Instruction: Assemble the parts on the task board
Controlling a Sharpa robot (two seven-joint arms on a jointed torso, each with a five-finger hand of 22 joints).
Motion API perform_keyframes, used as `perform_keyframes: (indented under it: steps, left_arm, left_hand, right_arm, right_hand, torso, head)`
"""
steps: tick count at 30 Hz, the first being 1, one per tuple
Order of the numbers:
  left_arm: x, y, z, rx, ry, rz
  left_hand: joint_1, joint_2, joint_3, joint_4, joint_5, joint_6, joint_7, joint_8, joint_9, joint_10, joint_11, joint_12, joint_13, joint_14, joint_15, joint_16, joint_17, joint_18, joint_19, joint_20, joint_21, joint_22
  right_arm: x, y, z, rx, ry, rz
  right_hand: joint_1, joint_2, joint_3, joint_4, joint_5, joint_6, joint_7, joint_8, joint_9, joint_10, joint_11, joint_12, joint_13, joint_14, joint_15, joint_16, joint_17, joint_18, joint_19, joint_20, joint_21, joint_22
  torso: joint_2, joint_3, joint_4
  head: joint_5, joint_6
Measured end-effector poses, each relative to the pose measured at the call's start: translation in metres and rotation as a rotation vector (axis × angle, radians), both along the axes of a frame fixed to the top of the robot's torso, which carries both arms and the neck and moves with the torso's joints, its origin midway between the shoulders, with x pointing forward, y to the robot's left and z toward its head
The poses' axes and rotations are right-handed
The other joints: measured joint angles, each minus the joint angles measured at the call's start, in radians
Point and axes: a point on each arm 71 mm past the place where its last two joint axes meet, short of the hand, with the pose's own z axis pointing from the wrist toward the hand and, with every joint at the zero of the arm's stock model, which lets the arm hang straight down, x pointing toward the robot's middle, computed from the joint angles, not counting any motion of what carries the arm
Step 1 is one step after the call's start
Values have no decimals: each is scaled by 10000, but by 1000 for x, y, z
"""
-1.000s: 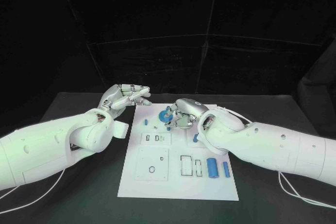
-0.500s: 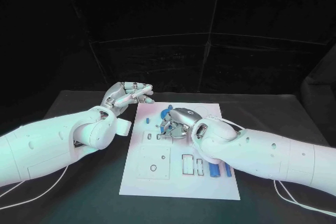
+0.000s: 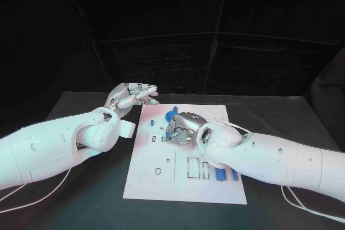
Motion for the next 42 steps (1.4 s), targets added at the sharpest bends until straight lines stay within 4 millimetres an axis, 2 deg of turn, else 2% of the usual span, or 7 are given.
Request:
perform_keyframes:
  steps: [18, 23, 30, 42]
  left_arm:
    - [0, 1, 0, -2, 5, 6]
    - [0, 1, 0, -1, 5, 10]
    - [1, 2, 0, 8, 6, 35]
    - [1, 2, 0, 9, 12, 37]
  left_hand:
    - [0, 0, 0, 0, 0, 0, 0, 0, 0, 0, 0, 0, -1, 0, 0, 0, -2, 1, 0, 0, 0, 1]
    - [0, 0, 0, 0, 0, 0, 0, 0, 0, 0, 0, 0, -2, 0, 0, 0, -2, 0, 0, 0, 0, 2]
    - [0, 0, 0, 0, 0, 0, 0, 0, 0, 0, 0, 0, -2, 0, 0, 0, -2, 0, 0, 0, 0, 2]
    - [0, 0, 0, 0, 0, 0, 0, 0, 0, 0, 0, 0, -3, 0, 0, 0, -3, 0, 0, 0, -37, 3]
  right_arm:
    - [-1, 1, -2, -442, 67, 99]
    - [-1, 1, -2, -544, 58, 117]
    - [-1, 0, -3, -714, 85, 122]
    - [-2, 1, -3, -795, 23, 105]
  right_hand:
    - [-144, -145, -1, 1, 26, 31, -41, -59, -13, 0, 0, -60, 1, 0, 1, 0, -2, 0, 0, 0, 0, -2]
    - [-384, -385, -32, 115, 33, 150, -164, -61, -28, 0, 0, -160, 0, -1, 0, -37, -2, 0, 0, 0, 0, -3]
    - [-607, -606, -61, 138, 119, -166, -11, -216, -80, 0, 75, -329, 1, 37, 37, -37, -3, 0, 0, 0, 0, -3]
    - [-669, -669, -61, 138, 119, -335, 32, -292, -67, -35, 109, -380, 1, 0, 74, -37, -3, 0, -39, 39, 0, -4]
  torso:
    - [-3, -2, 0]
    - [-3, -3, 0]
    - [-4, -3, 0]
    - [-6, -4, 0]
  head:
    - [9, -43]
    - [11, -58]
    - [7, -55]
    - [10, -67]
